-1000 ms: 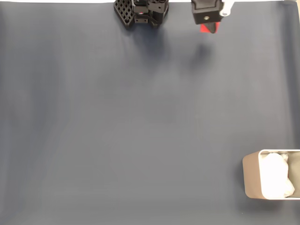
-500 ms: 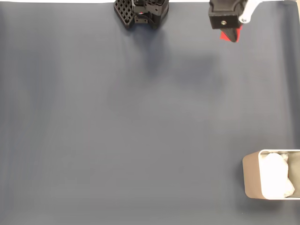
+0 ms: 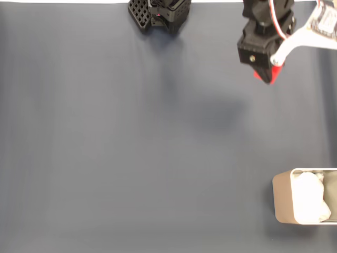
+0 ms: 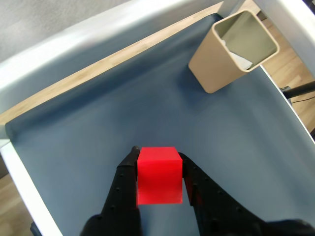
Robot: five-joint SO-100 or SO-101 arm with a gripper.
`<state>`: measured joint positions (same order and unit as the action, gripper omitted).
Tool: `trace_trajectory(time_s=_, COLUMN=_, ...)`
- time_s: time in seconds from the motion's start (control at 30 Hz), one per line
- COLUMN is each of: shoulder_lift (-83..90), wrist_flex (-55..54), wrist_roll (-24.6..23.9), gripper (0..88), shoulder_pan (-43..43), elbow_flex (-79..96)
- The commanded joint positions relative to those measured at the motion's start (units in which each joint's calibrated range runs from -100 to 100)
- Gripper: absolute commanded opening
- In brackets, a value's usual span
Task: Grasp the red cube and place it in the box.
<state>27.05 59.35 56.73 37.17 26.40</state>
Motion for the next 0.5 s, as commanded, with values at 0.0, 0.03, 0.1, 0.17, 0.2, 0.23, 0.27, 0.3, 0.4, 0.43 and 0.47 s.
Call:
trace_trajectory(time_s=0.0, shoulder_lift=-2.8, wrist_flex=-1.4, wrist_roll=-0.8, gripper=1.5, shoulder_pan=-2.3, elbow_flex=-7.1)
trace_trajectory(time_s=0.03, shoulder_lift=-3.9, wrist_flex=-1.4, wrist_roll=-1.0, gripper=1.5, shoulder_pan=-2.9, elbow_flex=-8.4)
trace_trajectory(time_s=0.1, shoulder_lift=-6.2, wrist_flex=-1.4, wrist_roll=-1.2, gripper=1.5, shoulder_pan=-3.9, elbow_flex=-11.7)
trace_trajectory(time_s=0.17, shoulder_lift=-8.1, wrist_flex=-1.4, wrist_roll=-1.4, gripper=1.5, shoulder_pan=-4.8, elbow_flex=-14.4)
trace_trajectory(time_s=0.2, shoulder_lift=-9.1, wrist_flex=-1.4, wrist_roll=-1.5, gripper=1.5, shoulder_pan=-5.3, elbow_flex=-16.1)
trace_trajectory(time_s=0.23, shoulder_lift=-10.1, wrist_flex=-1.4, wrist_roll=-1.7, gripper=1.5, shoulder_pan=-5.7, elbow_flex=-17.4)
trace_trajectory(time_s=0.27, shoulder_lift=-11.0, wrist_flex=-1.4, wrist_roll=-1.8, gripper=1.5, shoulder_pan=-6.1, elbow_flex=-18.7)
trace_trajectory(time_s=0.3, shoulder_lift=-12.1, wrist_flex=-1.4, wrist_roll=-1.9, gripper=1.5, shoulder_pan=-6.5, elbow_flex=-20.2)
trace_trajectory(time_s=0.4, shoulder_lift=-14.7, wrist_flex=-1.3, wrist_roll=-2.1, gripper=1.5, shoulder_pan=-7.5, elbow_flex=-24.1)
trace_trajectory(time_s=0.43, shoulder_lift=-15.4, wrist_flex=-1.2, wrist_roll=-2.1, gripper=1.5, shoulder_pan=-7.9, elbow_flex=-25.3)
trace_trajectory(time_s=0.47, shoulder_lift=-16.3, wrist_flex=-1.2, wrist_roll=-2.2, gripper=1.5, shoulder_pan=-8.3, elbow_flex=-26.7)
